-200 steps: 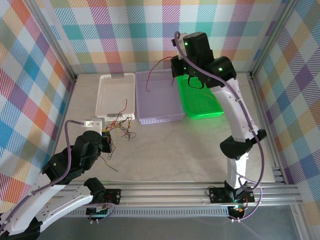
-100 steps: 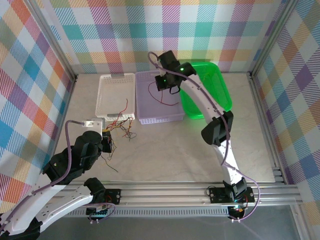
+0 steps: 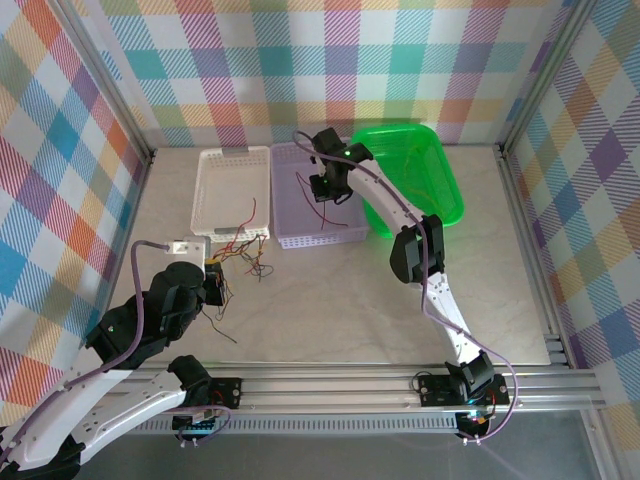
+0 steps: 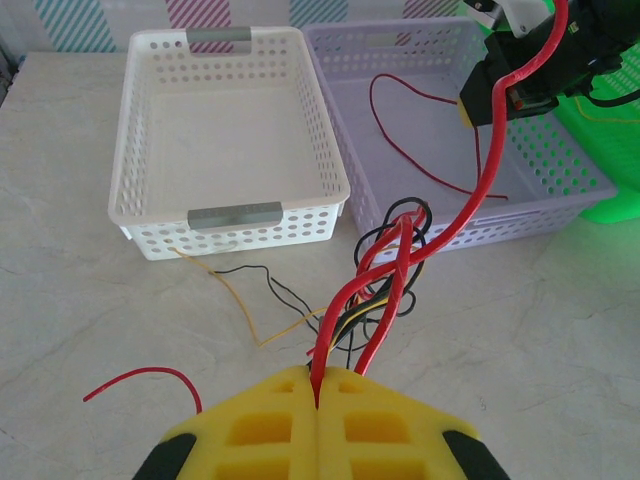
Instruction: Untangle the cables
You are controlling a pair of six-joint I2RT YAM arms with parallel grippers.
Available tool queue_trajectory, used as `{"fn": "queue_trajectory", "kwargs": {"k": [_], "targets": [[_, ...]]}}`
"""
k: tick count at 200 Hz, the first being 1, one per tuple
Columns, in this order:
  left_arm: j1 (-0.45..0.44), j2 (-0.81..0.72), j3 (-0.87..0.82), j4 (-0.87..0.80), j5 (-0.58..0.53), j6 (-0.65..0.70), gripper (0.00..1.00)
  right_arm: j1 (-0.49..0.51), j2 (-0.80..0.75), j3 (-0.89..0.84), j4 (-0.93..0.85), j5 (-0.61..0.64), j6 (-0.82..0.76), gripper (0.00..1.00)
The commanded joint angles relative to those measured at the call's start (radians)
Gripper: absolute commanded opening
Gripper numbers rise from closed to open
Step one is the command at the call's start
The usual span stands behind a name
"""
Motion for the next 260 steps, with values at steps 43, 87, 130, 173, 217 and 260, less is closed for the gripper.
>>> {"fn": "queue_trajectory", "kwargs": {"k": [43,87,130,173,217,260], "targets": [[0.018,0.004,-0.005,0.033,0.015,0.016,0.0,0.0,-0.101,0.019,-0.026,0.049,-0.046,0.34],[0.021,0.014,-0.003,0.032,0.021,0.016,0.0,0.0,-0.171,0.023,-0.042,0.11,-0.073,0.47],[0.022,0.02,0.004,0.028,0.046,0.011,0.0,0.012,-0.3,-0.007,-0.068,-0.01,-0.049,0.54],[0.021,0.07,0.076,-0.006,0.177,-0.07,0.0,0.12,-0.706,-0.576,0.283,-0.332,-0.077,0.61],[0.023,0.112,0.116,0.022,0.307,-0.273,0.0,0.184,-1.063,-1.084,0.692,-0.534,0.043,0.62],[0.021,0.147,0.071,0.167,0.389,-0.424,0.0,0.287,-1.226,-1.404,0.922,-0.527,0.075,0.62]]}}
